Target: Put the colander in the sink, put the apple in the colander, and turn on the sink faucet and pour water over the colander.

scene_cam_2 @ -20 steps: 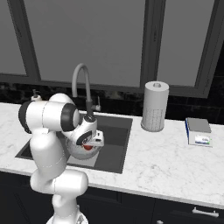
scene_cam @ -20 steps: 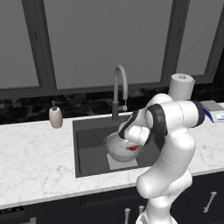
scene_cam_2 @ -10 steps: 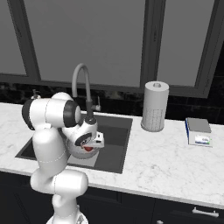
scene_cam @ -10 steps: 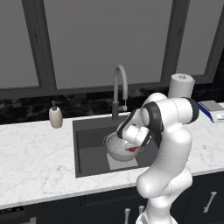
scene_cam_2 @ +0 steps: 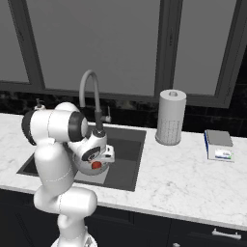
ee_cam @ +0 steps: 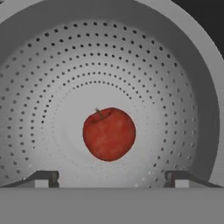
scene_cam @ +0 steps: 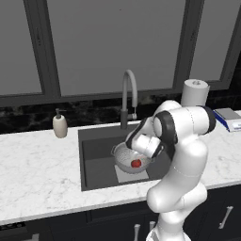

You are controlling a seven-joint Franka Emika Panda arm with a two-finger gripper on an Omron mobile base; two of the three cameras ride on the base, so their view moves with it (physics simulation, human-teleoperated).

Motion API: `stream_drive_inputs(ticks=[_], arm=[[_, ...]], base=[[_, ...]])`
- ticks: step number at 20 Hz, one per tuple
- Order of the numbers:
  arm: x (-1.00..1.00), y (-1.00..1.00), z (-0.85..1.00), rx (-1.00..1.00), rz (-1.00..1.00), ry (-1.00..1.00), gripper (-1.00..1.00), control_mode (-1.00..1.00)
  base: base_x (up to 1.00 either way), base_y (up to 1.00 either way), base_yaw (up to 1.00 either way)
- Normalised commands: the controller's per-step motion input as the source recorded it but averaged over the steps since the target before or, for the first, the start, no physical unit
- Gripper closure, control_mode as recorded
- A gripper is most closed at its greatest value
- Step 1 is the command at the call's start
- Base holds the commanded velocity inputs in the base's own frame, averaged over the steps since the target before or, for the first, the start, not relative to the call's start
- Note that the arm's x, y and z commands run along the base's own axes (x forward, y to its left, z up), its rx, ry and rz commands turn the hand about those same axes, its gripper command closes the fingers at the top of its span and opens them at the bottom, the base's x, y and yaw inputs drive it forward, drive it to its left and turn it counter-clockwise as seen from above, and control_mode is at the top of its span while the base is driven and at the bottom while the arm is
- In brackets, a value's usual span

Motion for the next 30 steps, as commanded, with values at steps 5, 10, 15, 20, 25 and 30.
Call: stream_drive_inputs(ticks=[5,10,15,20,25,30], arm=[[0.00,0.00,0.53,0.00,0.00,-0.03,-1.00,-1.00],[-0.03,0.00,0.83,0.00,0.00,-0.05,-1.00,-1.00],[-0.25,-0.04,0.87,0.00,0.00,-0.07,-1.00,-1.00],[-0.18,-0.06,0.76,0.00,0.00,-0.04,-1.00,-1.00],[-0.36,-0.29,0.51,0.03,0.00,-0.06,-1.00,-1.00],[-0.41,-0.25,0.26,0.02,0.00,-0.12,-1.00,-1.00]], base=[[0.00,0.00,0.00],[0.00,0.00,0.00],[0.00,0.00,0.00],[0.00,0.00,0.00],[0.00,0.00,0.00],[0.00,0.00,0.00]])
